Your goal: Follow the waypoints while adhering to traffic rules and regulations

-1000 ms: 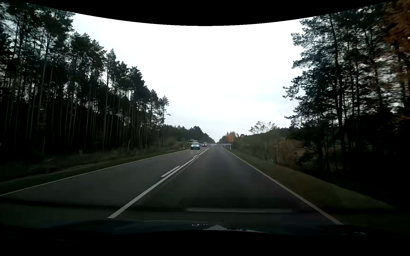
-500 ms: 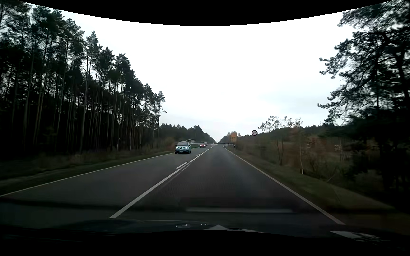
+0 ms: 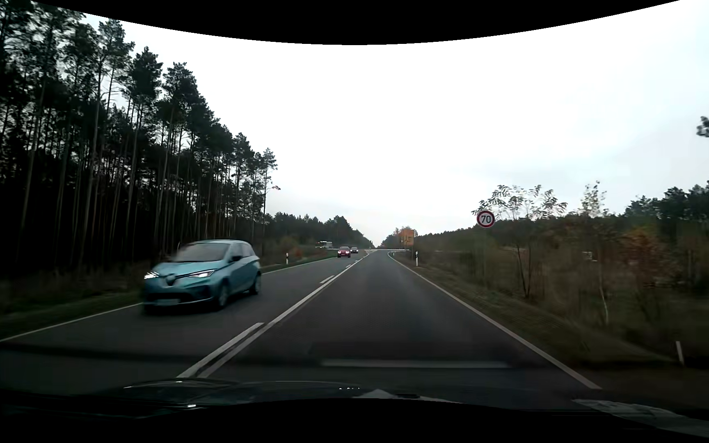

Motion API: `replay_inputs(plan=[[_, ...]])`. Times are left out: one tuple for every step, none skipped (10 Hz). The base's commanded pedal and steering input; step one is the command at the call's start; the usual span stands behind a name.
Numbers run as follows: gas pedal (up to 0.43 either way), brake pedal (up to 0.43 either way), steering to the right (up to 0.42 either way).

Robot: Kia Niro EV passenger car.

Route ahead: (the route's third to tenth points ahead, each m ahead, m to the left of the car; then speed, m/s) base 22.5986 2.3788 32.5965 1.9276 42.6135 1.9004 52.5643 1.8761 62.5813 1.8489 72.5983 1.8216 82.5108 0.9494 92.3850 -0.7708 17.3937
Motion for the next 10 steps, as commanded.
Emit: replay_inputs(plan=[[0.047, 0.000, 0.001], [0.047, 0.000, 0.001], [0.047, 0.000, 0.001], [0.047, 0.000, 0.001], [0.039, 0.000, 0.002], [0.028, 0.000, 0.002], [0.000, 0.000, 0.002], [0.000, 0.000, 0.002], [0.000, 0.000, 0.002], [0.000, 0.000, 0.002]])
